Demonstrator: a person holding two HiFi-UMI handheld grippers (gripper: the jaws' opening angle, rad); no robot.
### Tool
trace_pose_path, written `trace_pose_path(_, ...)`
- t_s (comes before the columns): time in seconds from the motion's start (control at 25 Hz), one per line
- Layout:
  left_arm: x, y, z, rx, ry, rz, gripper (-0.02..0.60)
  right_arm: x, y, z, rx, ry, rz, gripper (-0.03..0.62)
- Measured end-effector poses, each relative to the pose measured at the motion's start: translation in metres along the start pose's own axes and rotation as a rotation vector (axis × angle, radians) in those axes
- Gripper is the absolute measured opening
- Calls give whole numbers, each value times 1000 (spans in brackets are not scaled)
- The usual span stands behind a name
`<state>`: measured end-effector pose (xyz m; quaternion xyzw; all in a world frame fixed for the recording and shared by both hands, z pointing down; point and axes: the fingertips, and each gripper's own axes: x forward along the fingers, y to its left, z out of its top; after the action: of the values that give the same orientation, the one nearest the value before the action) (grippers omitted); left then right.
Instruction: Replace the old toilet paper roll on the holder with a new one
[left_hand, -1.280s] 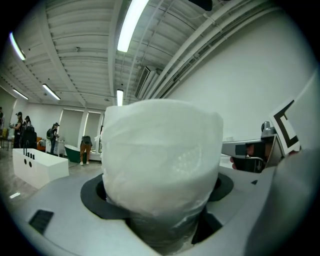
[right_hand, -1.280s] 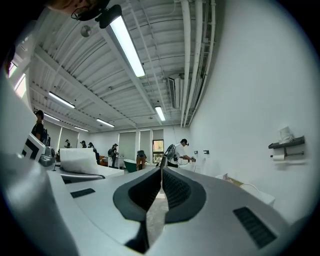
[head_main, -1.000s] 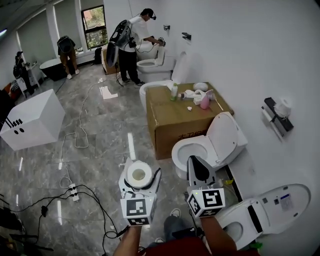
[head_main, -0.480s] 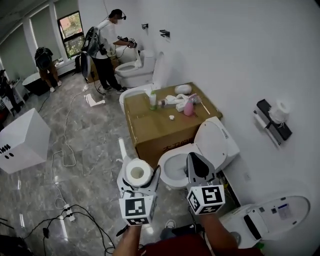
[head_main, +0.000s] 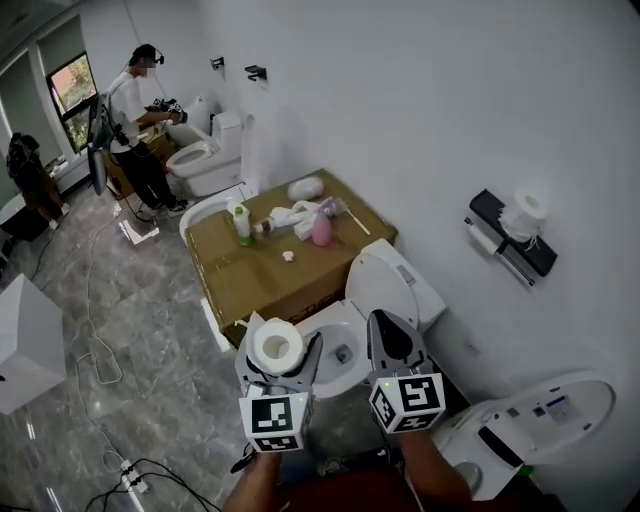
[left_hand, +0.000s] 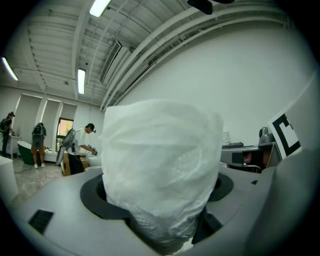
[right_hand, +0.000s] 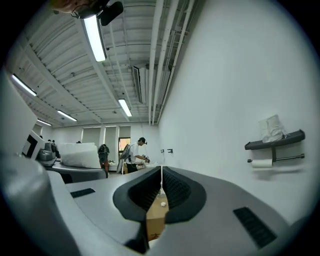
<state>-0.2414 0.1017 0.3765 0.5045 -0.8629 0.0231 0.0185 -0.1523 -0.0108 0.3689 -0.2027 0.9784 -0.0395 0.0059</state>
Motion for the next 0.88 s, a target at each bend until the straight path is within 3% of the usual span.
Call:
trace_pose_path(0.52,192,-51,7,27,10,-442,449,80,-120,12,15,-28,-418,25)
trace_pose_path(0.88,257,-113,14,49,6,-741,449,60,-176,14,11,-37,-724,25)
